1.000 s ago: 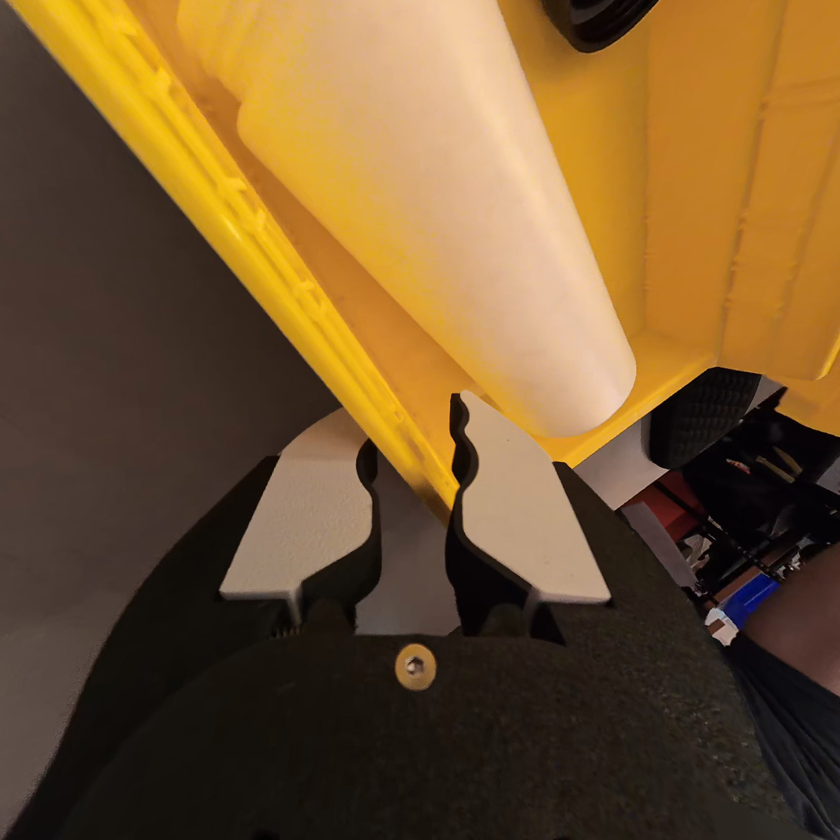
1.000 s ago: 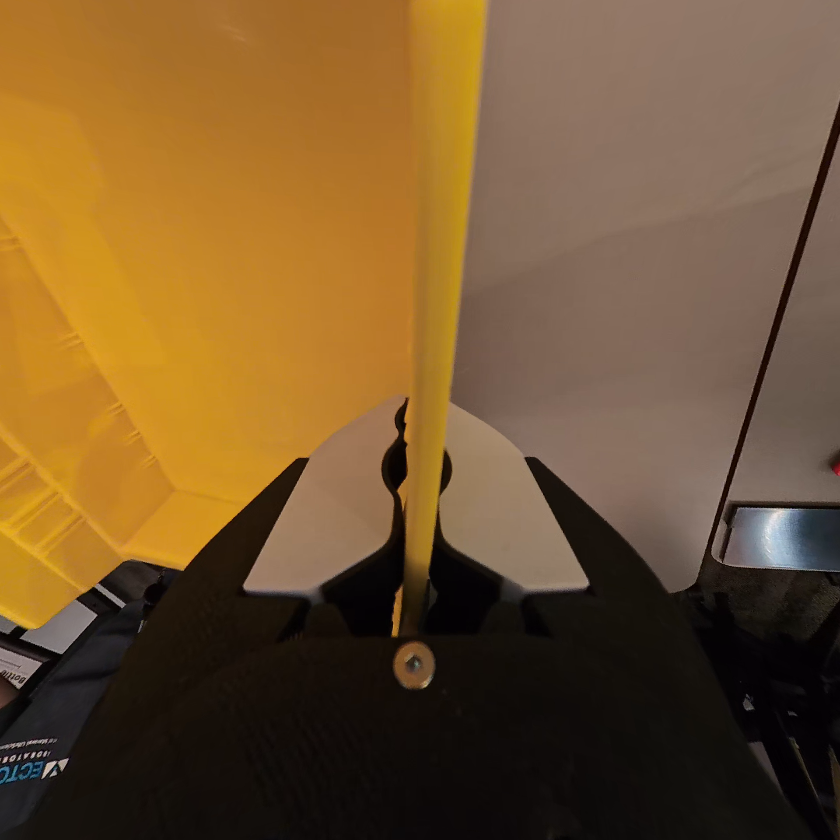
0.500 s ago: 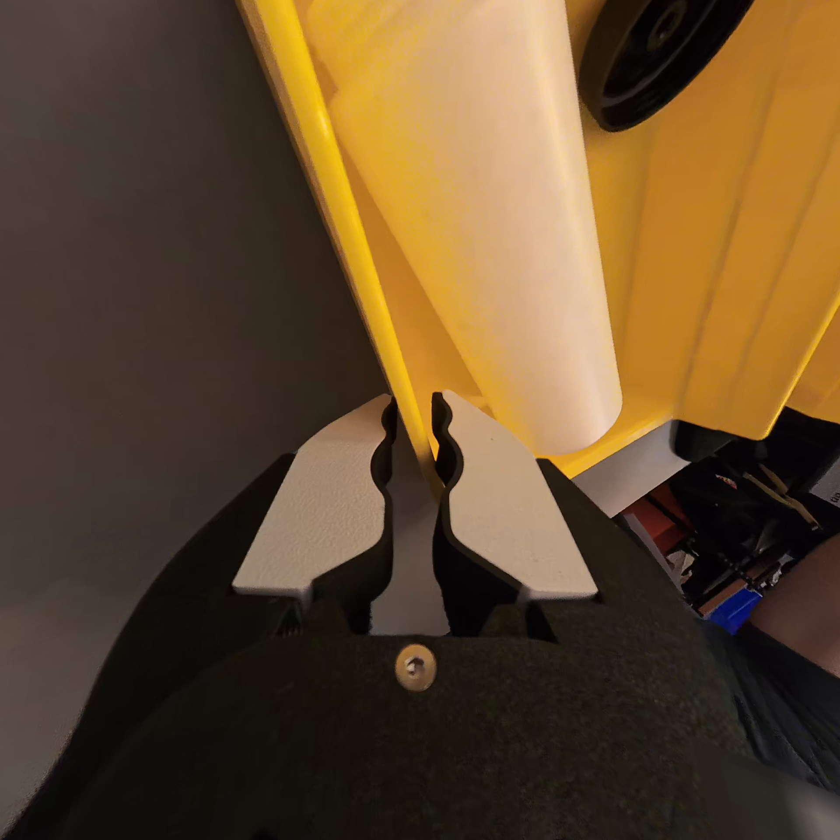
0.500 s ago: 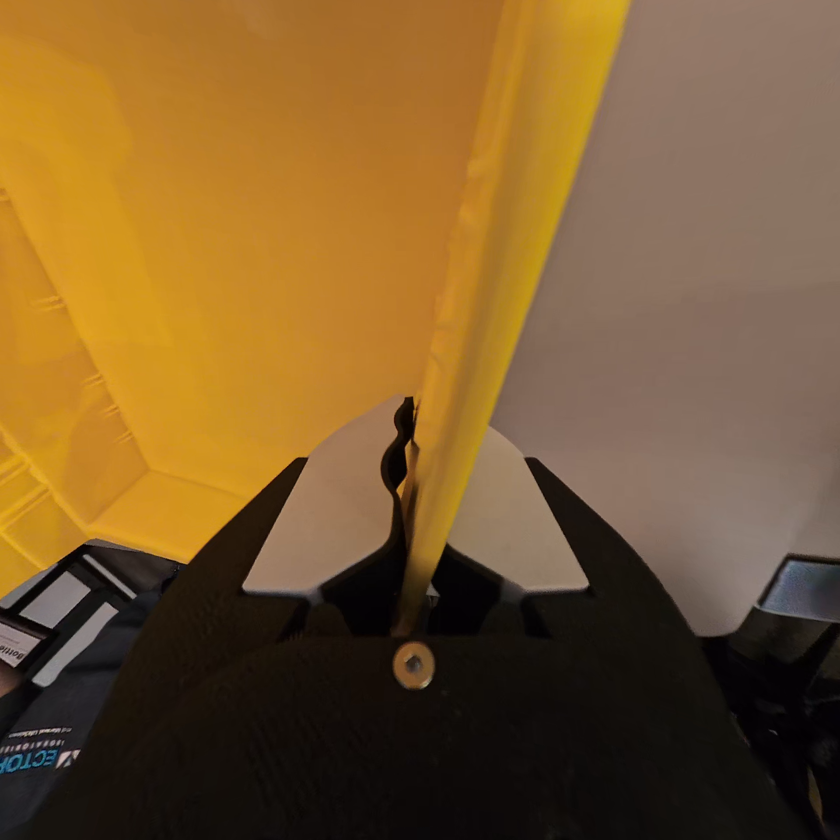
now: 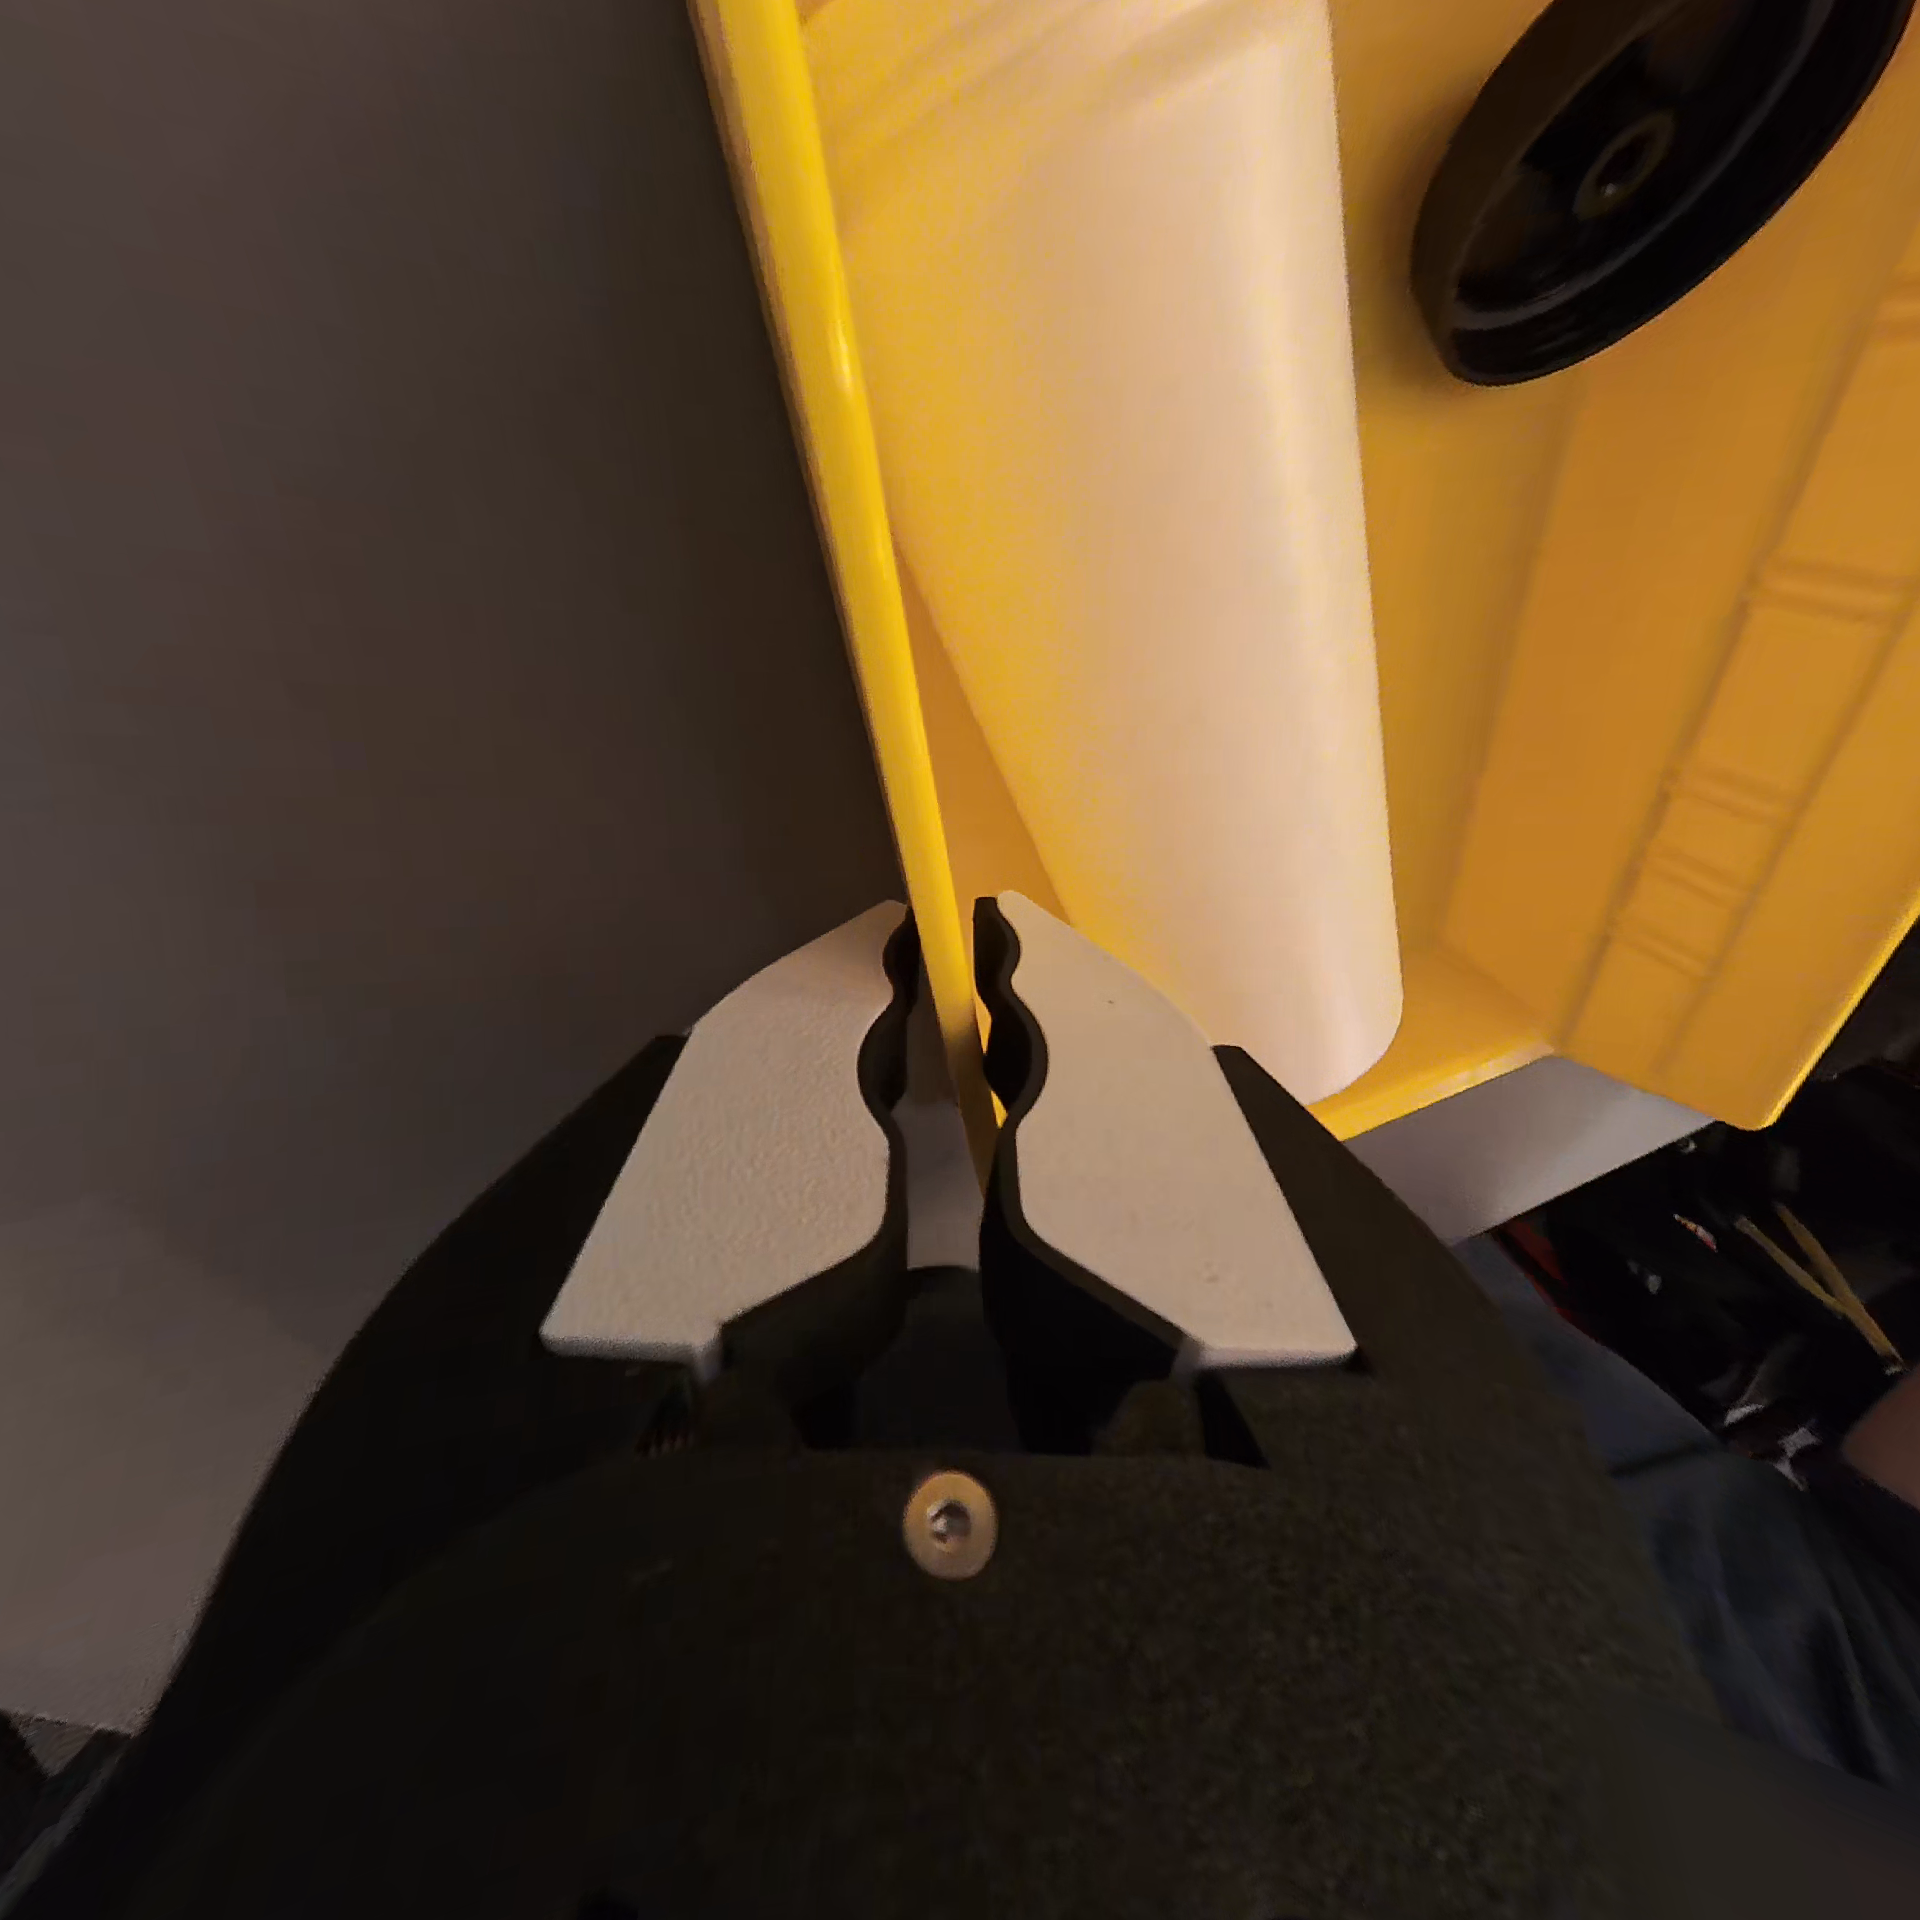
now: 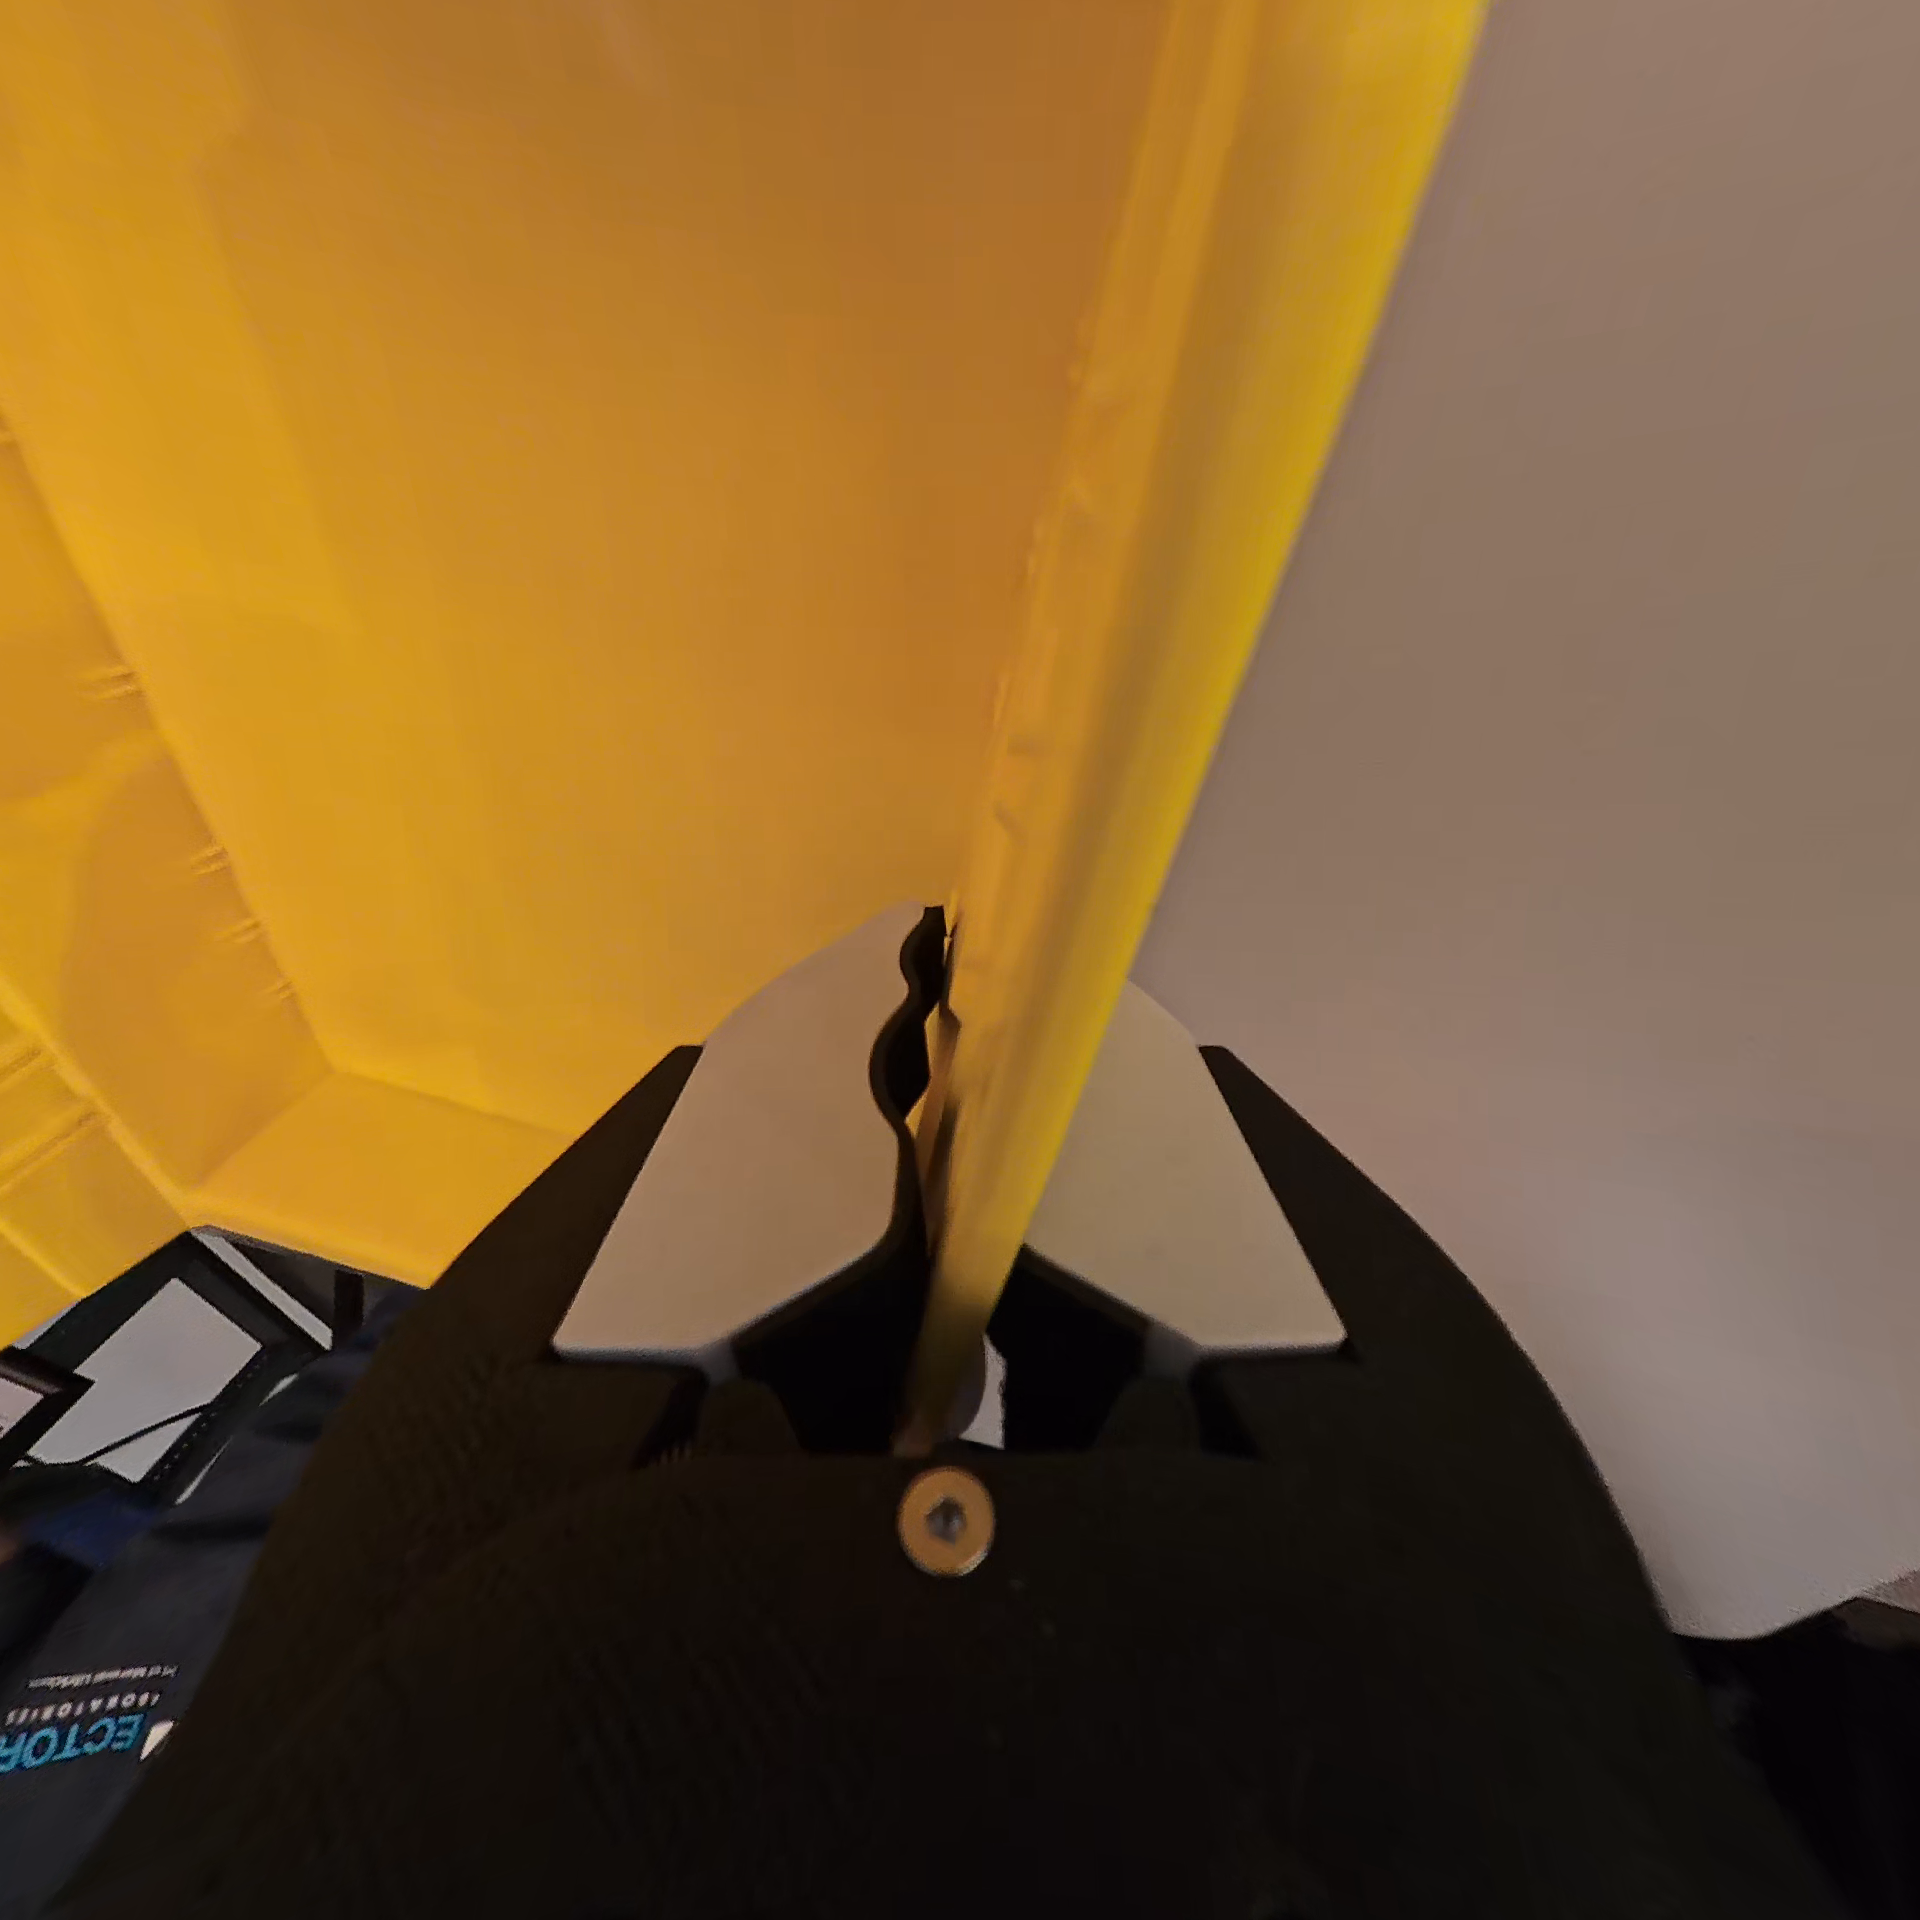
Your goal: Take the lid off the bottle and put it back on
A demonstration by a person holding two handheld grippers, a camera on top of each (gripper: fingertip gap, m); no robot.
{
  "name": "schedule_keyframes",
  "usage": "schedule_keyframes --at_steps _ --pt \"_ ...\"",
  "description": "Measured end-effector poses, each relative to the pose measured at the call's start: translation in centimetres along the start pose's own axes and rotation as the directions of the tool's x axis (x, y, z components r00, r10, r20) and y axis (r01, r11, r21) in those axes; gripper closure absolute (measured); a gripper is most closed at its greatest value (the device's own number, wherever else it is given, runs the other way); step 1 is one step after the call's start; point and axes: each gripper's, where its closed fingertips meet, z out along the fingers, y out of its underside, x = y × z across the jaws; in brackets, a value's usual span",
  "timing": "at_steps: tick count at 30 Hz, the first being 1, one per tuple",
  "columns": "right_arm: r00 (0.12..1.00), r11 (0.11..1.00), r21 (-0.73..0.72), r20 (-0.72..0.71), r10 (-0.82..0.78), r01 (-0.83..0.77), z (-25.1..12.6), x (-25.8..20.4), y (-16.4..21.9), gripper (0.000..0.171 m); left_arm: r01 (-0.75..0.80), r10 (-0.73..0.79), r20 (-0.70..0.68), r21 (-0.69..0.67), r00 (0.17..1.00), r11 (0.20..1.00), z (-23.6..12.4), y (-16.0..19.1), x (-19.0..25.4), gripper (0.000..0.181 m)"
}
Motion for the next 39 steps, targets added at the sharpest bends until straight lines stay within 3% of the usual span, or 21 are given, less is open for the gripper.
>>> schedule_keyframes --at_steps 10,39 --pt "0.996 0.999 0.011 -0.076 -0.046 0.047 0.5 0.1 -1.9 0.167 0.072 -0.072 -0.010 0.026 0.997 0.997 -1.9 2.5 -5.8 0.172" --pt "0.985 0.992 -0.003 -0.118 -0.125 0.126 -0.6 3.5 -2.7 0.167 0.158 -0.160 0.036 0.071 0.986 0.985 -4.3 4.9 -13.2 0.174"
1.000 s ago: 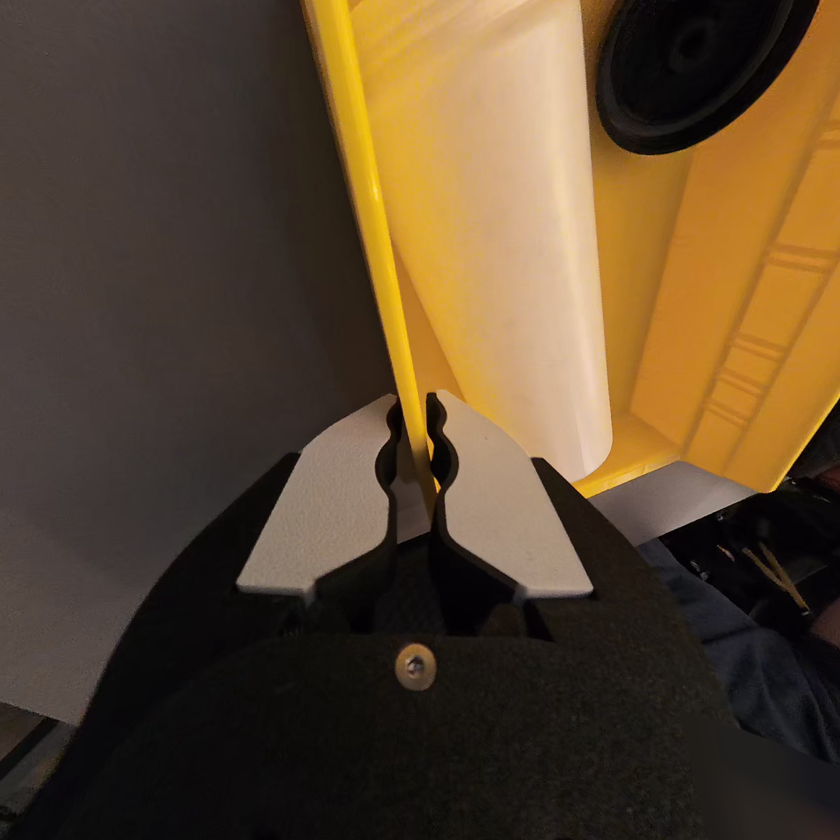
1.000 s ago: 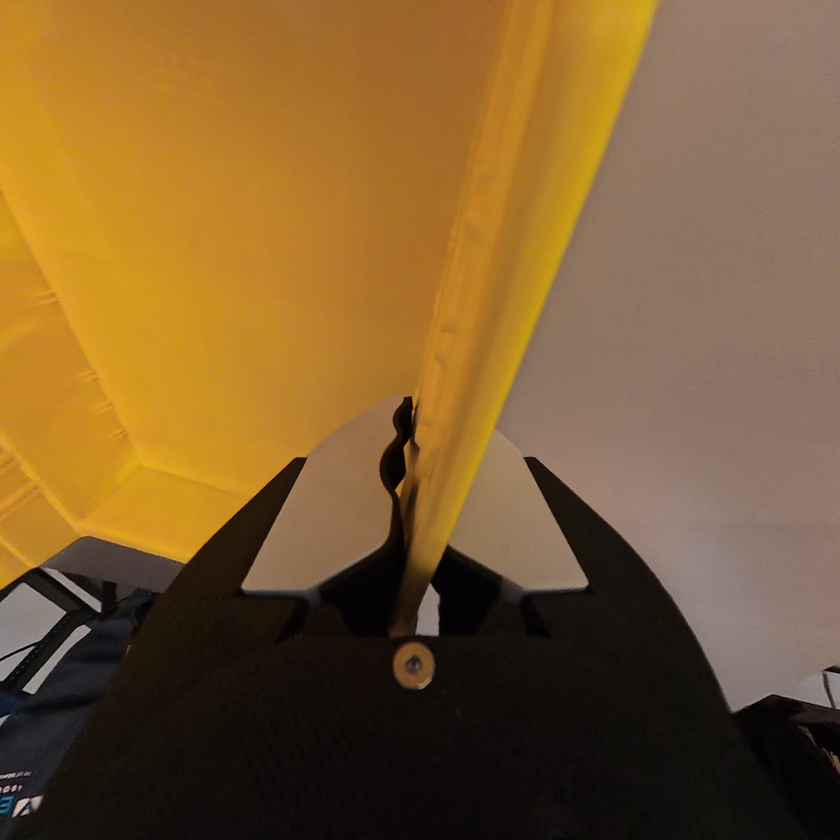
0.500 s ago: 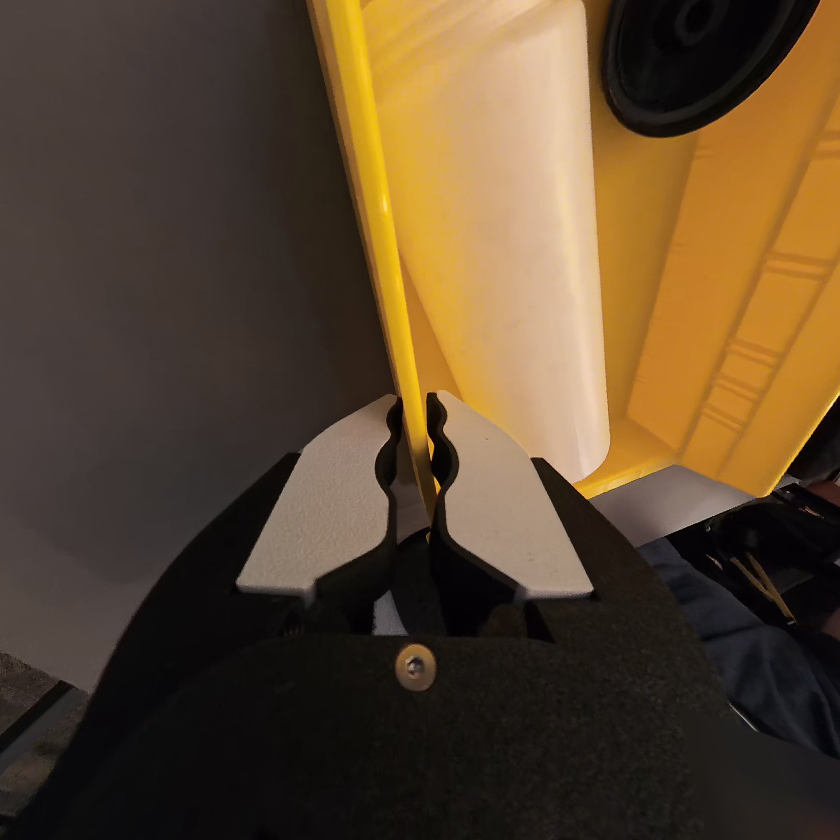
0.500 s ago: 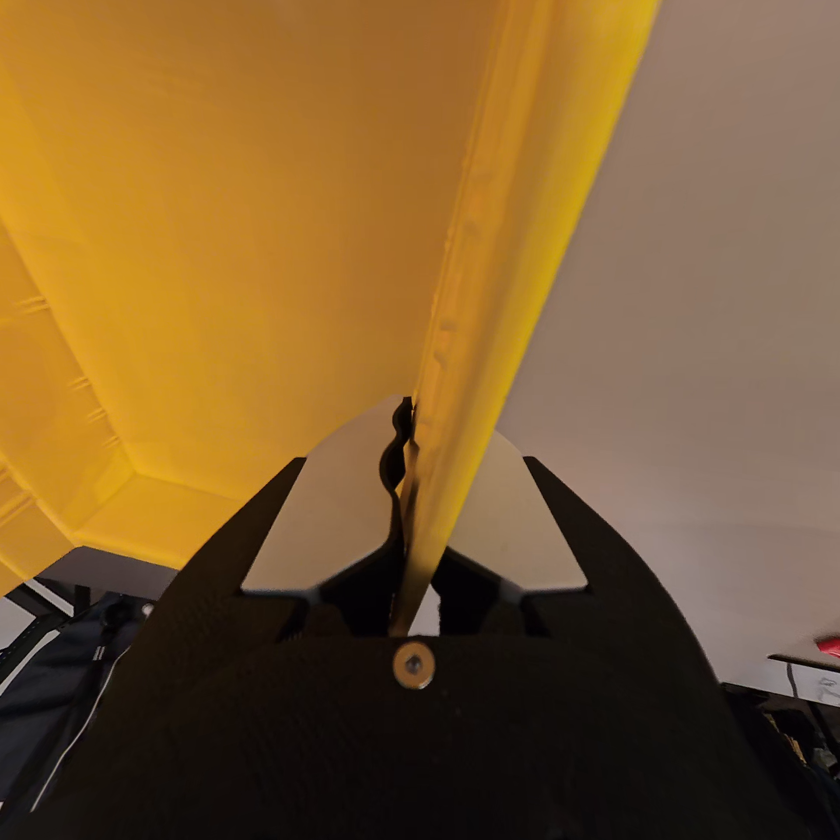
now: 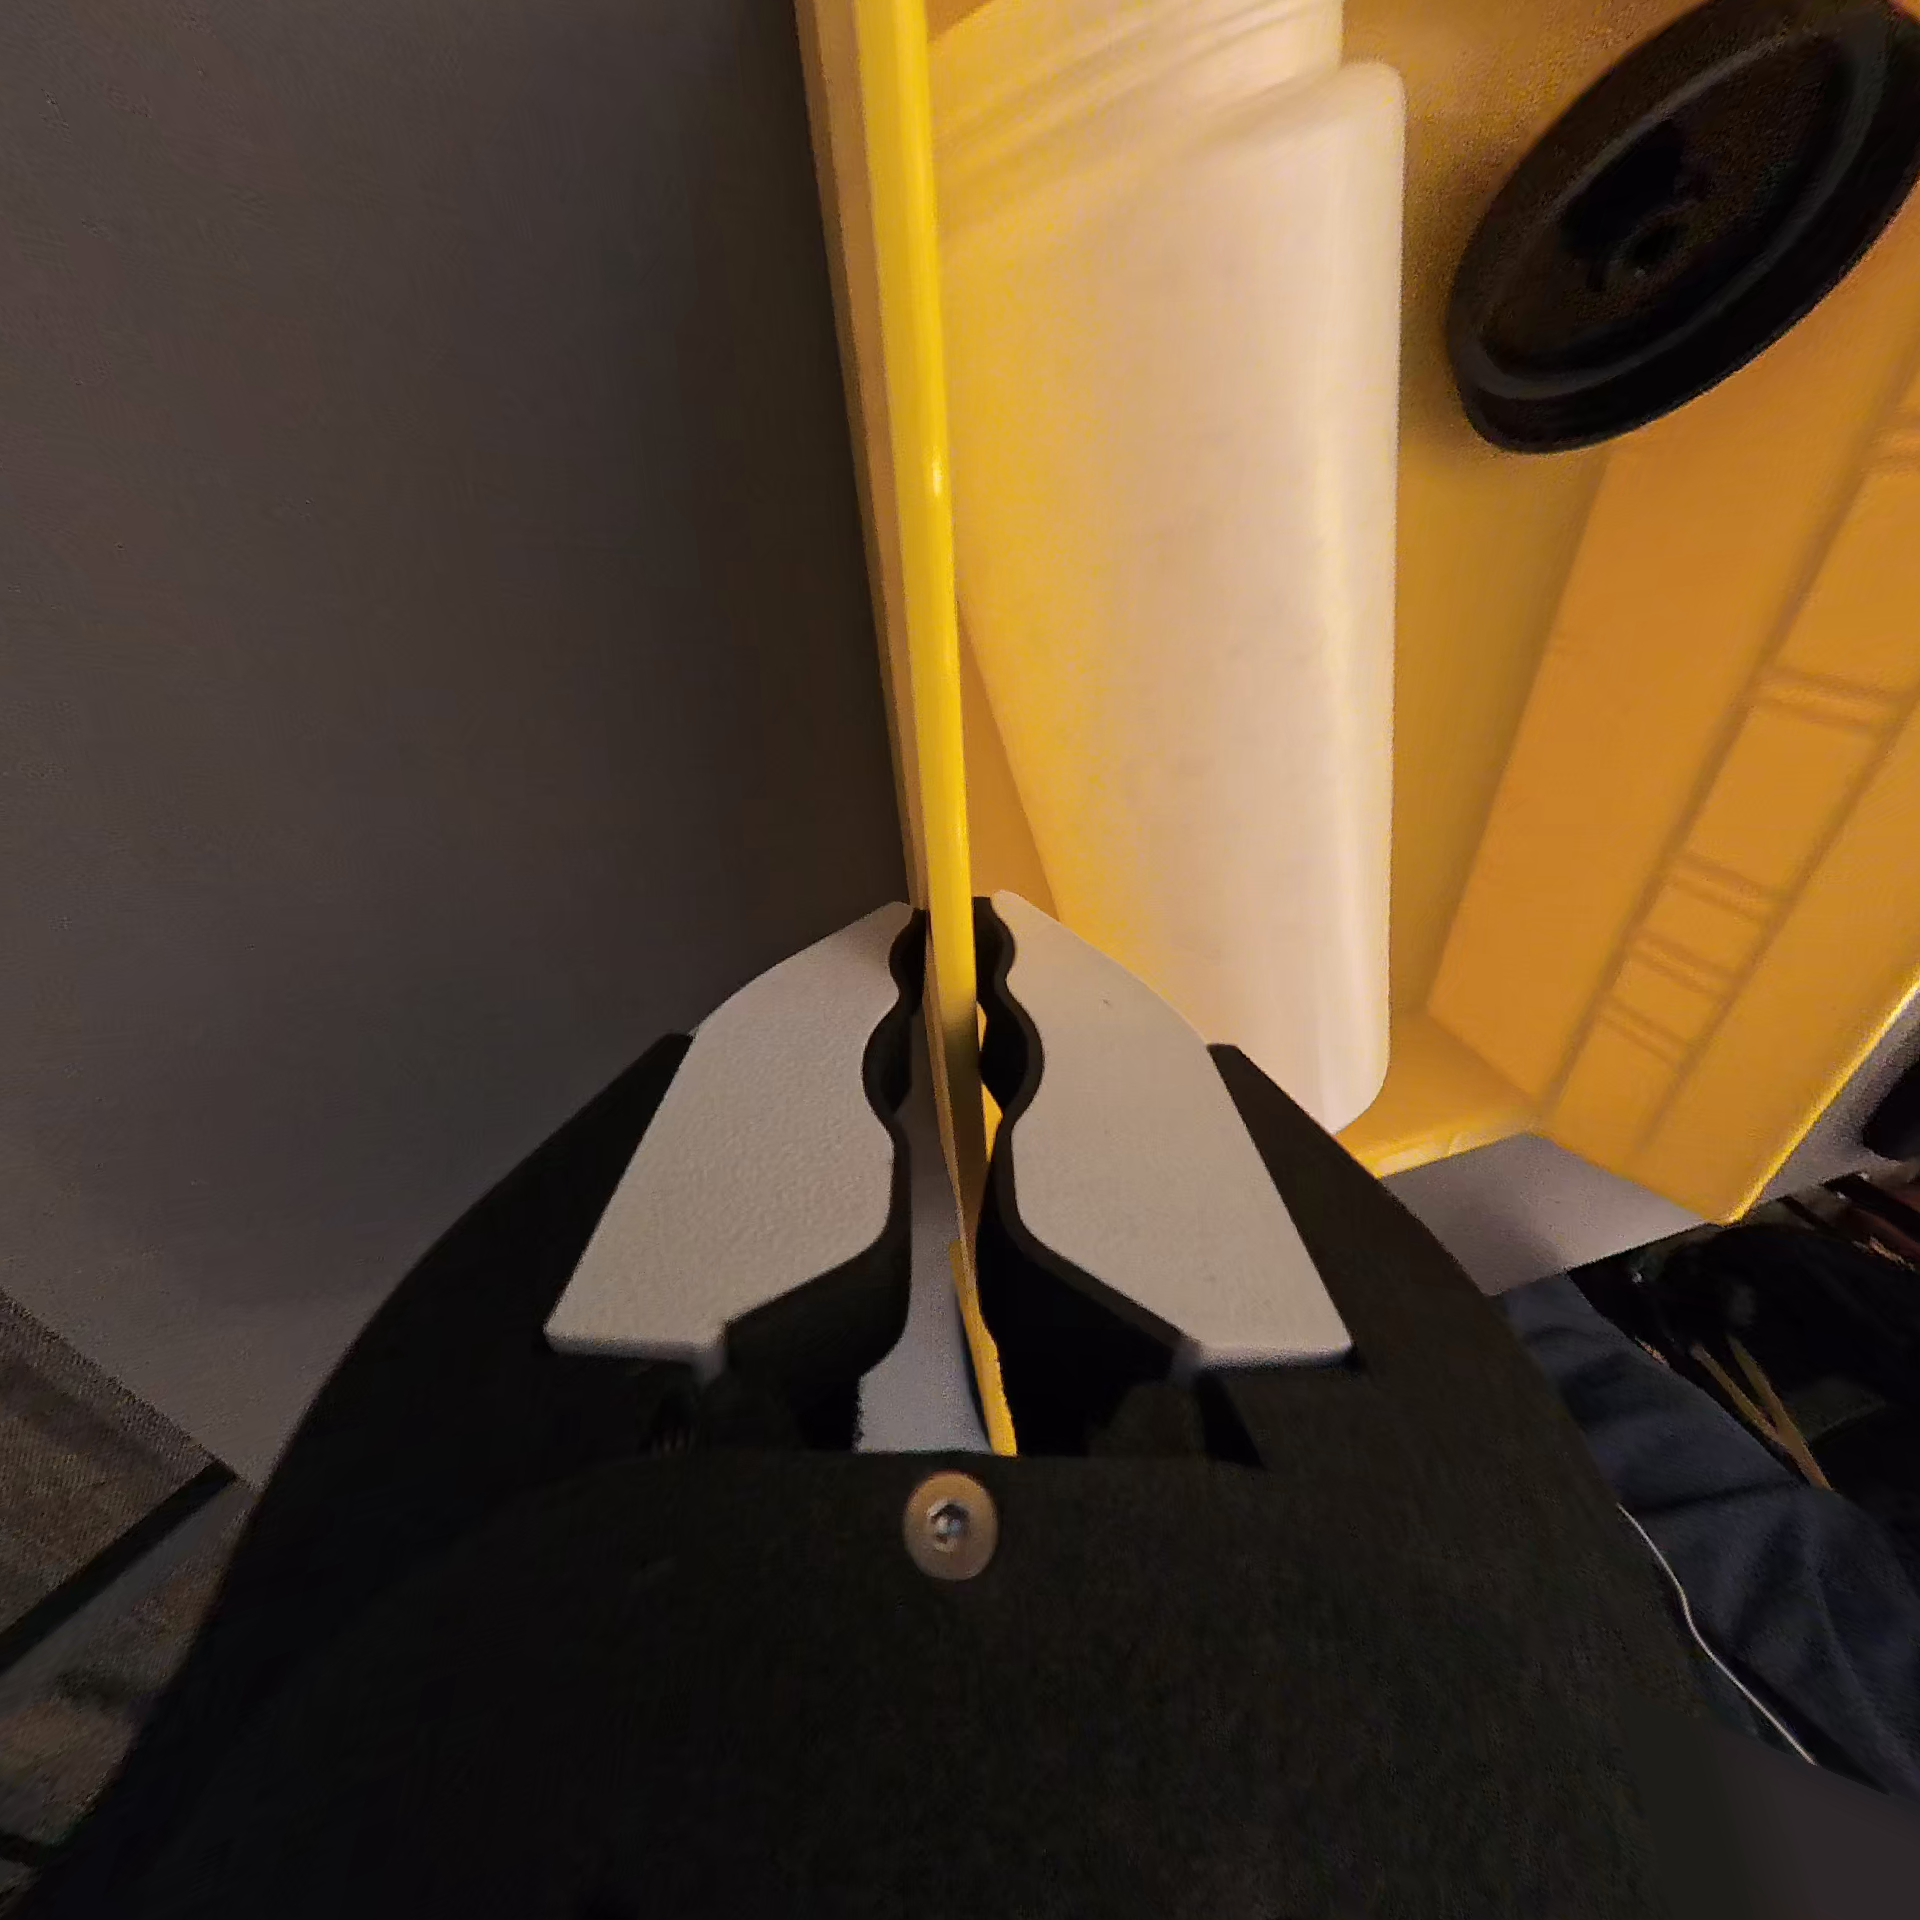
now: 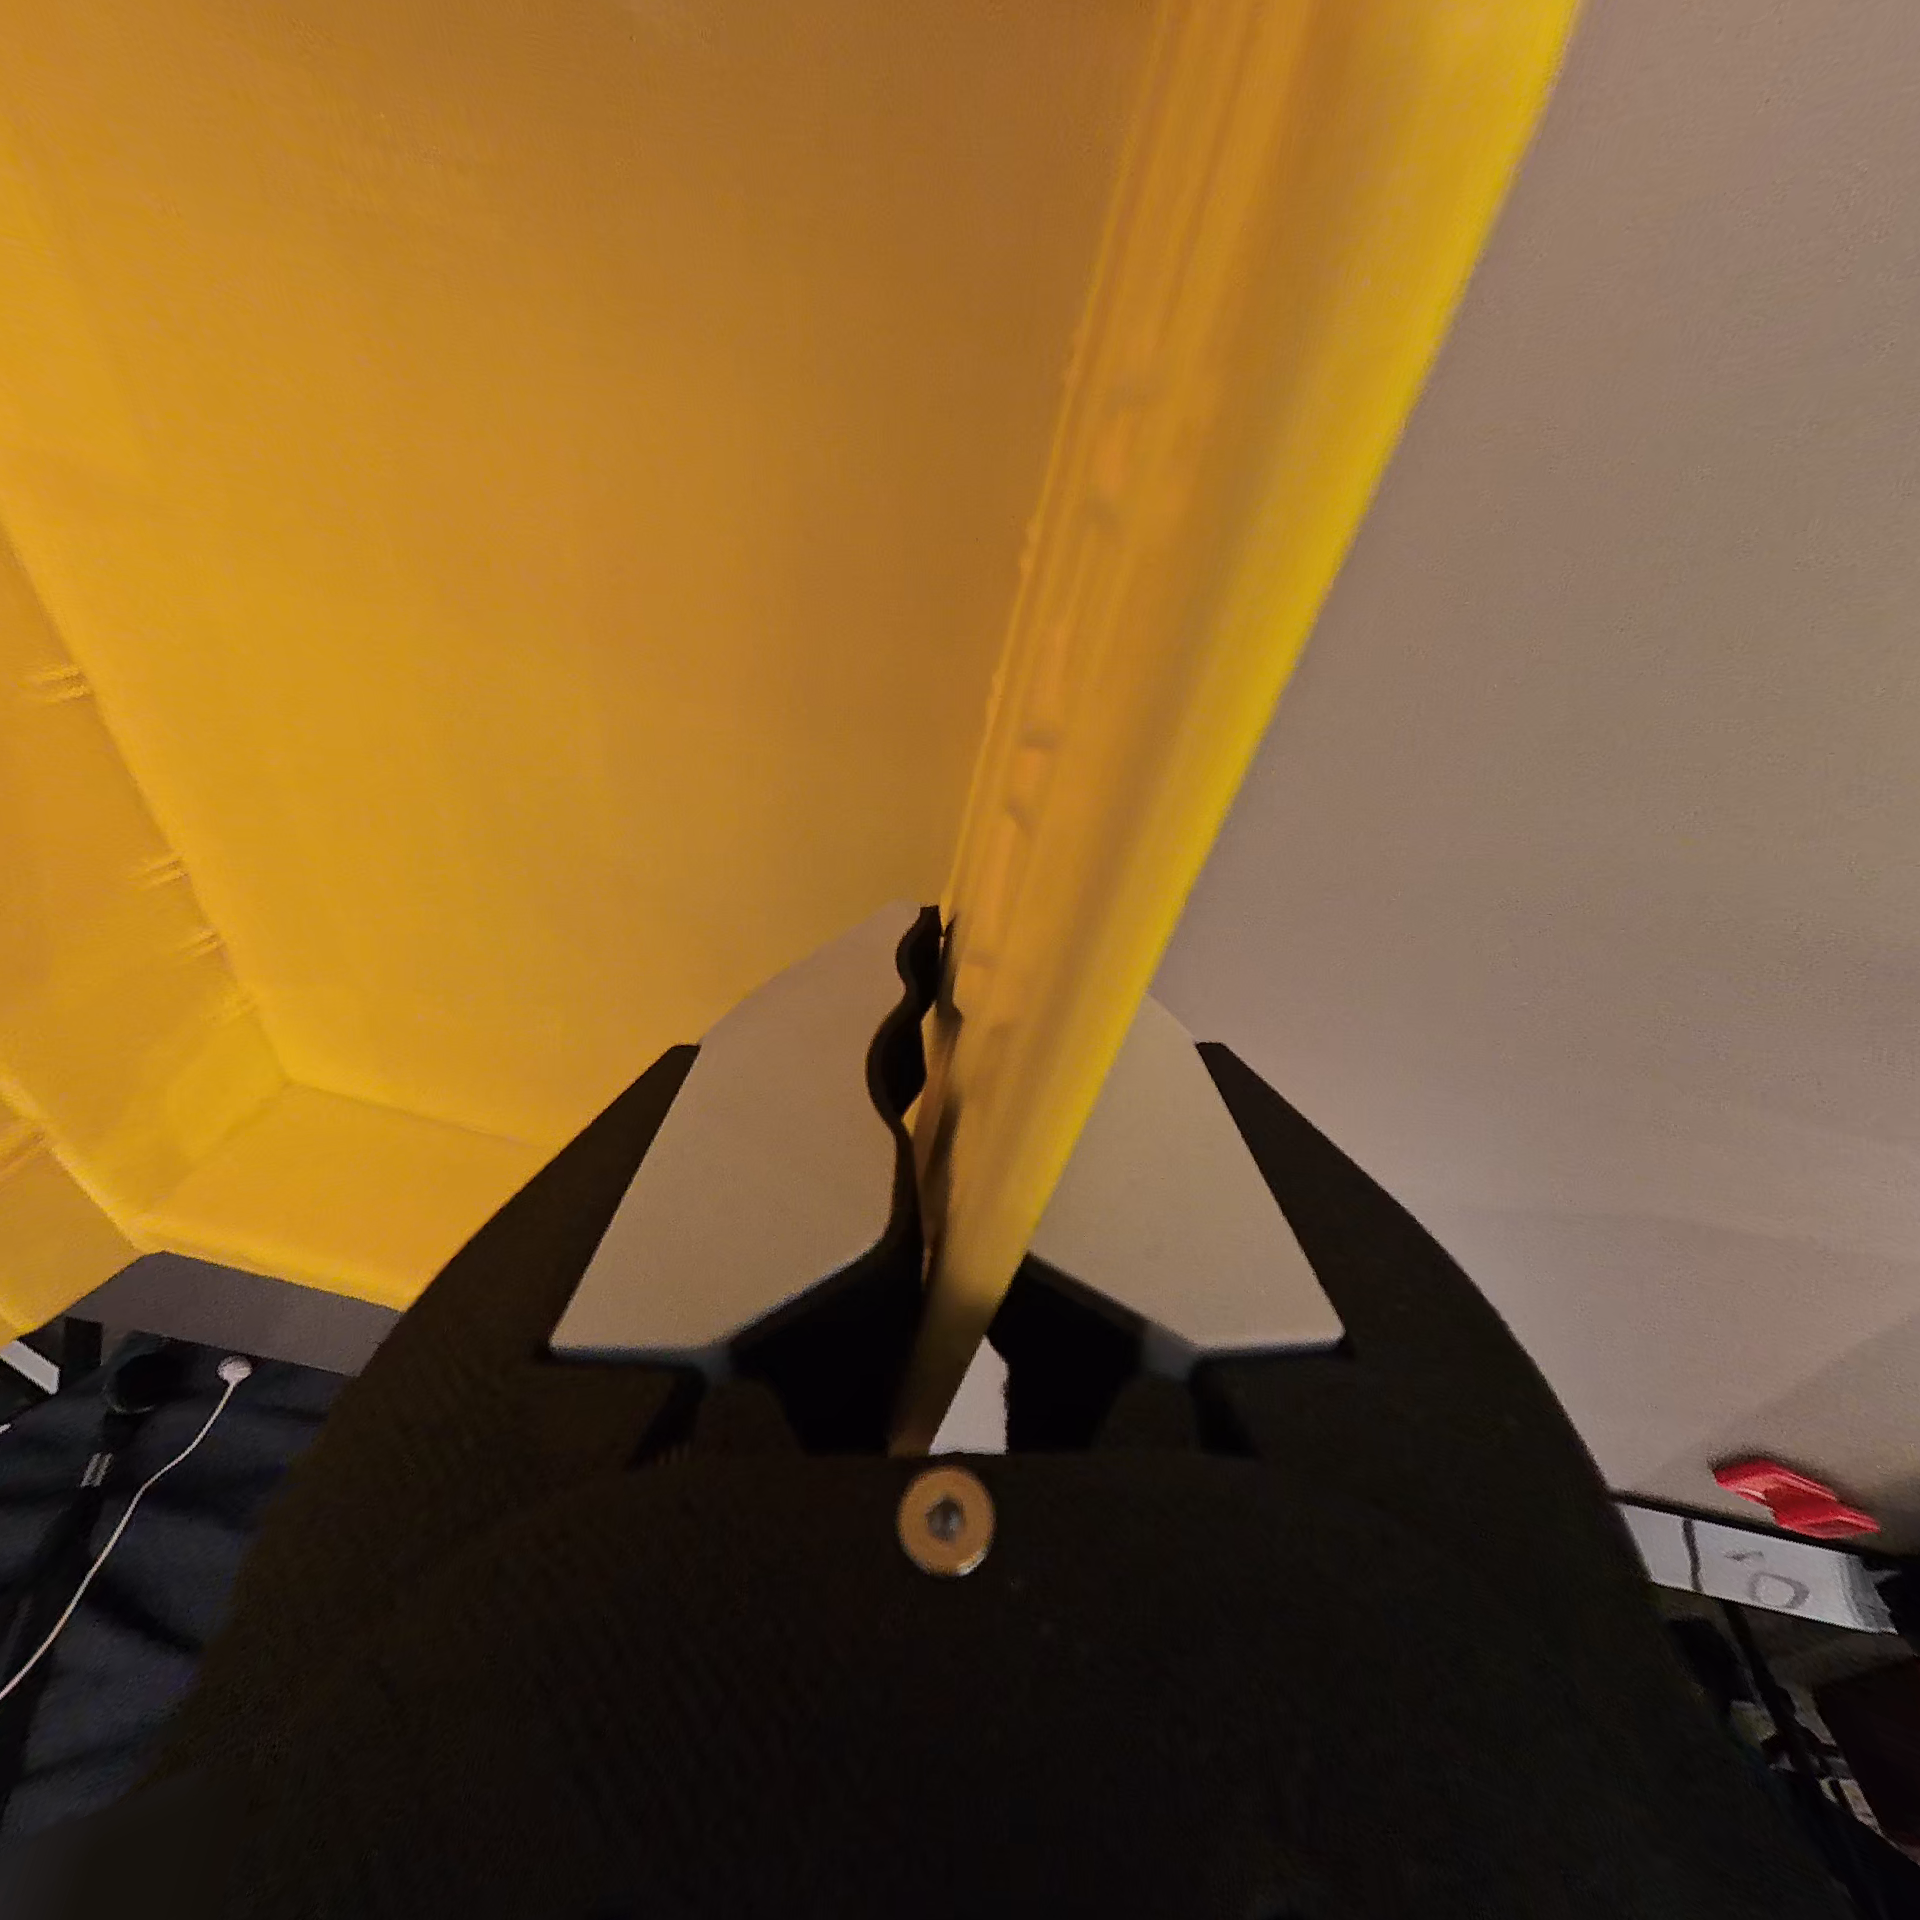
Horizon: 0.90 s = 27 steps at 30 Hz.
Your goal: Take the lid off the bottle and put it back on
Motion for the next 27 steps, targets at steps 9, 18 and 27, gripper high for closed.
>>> schedule_keyframes --at_steps 9,18,27 --pt "1.000 1.000 0.008 -0.011 -0.025 0.026 -0.1 0.5 -0.2 0.166 0.029 -0.030 0.013 0.026 0.999 0.999 -0.6 0.0 -2.0 0.175" --pt "0.995 0.997 -0.016 -0.063 -0.073 0.072 -0.1 1.1 0.5 0.153 0.048 -0.043 -0.043 0.137 0.998 0.989 -2.3 -0.5 -2.2 0.175" --pt "0.973 0.961 0.220 -0.192 -0.125 0.167 -5.4 1.4 -1.0 0.144 -0.029 0.058 -0.065 0.387 0.996 0.922 -8.8 -0.9 0.5 0.145"
